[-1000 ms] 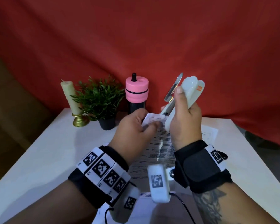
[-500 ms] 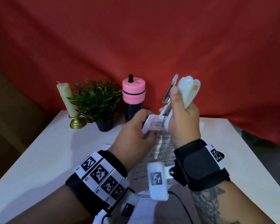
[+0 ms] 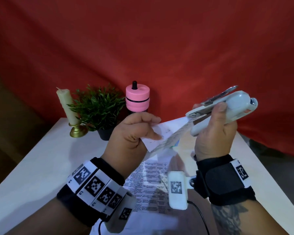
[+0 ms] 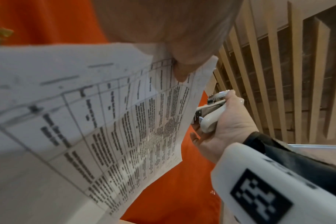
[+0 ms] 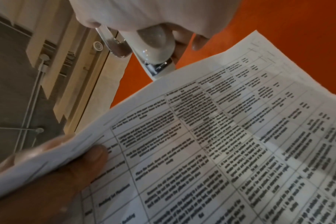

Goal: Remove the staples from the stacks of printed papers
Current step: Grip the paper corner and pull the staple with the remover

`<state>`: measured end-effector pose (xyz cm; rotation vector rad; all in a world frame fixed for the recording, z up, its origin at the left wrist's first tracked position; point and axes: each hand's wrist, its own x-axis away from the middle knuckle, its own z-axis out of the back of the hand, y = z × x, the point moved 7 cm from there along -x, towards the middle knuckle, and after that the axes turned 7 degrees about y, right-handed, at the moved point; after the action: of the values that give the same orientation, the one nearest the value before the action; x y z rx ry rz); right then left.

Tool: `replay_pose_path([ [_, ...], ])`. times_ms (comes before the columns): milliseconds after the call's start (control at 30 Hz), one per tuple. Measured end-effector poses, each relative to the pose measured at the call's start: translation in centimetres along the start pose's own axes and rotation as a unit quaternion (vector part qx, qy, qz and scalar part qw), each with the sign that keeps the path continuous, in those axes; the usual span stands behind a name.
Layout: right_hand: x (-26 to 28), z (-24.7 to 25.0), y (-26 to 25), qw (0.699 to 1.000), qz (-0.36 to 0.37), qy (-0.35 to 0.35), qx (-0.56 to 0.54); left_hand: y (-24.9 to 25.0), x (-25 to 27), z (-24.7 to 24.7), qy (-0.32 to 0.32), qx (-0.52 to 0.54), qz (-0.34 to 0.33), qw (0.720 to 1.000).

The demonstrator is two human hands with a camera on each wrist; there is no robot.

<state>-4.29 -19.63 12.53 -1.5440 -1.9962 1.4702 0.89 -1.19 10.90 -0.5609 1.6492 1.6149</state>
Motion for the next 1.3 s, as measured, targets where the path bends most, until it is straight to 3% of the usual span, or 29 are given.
replay_pose_path([
  [133, 0.3, -0.1, -0.6, 1.0, 0.009, -0.013, 0.003, -0.2, 0.3, -0.1, 0.005, 0.046, 0.048, 0.998],
  [267, 0.1, 0.0, -0.6, 1.0, 0.009, -0.023, 0.012, 0.9, 0.1, -0.3, 0.002, -0.038, 0.056, 0.998],
  [433, -0.7, -1.3, -1.0, 0.997, -0.03, -0.064, 0.017, 0.0, -1.0, -0.2, 0.047, 0.035, 0.216, 0.975],
  [500, -0.6, -2.6, -1.3, 0.993, -0.045, -0.102, 0.045, 0.0, -1.3, -0.7, 0.039, 0.045, 0.239, 0.969],
  [800, 0.7, -4.6, -2.2, 0.984, -0.04, -0.155, 0.084, 0.9, -0.8, -1.9, 0.03, 0.039, 0.24, 0.97],
  [1300, 0.7, -4.6, -2.8, 0.987, 0.014, -0.136, 0.083, 1.2, -0.1, -3.0, 0.026, 0.054, 0.229, 0.972],
])
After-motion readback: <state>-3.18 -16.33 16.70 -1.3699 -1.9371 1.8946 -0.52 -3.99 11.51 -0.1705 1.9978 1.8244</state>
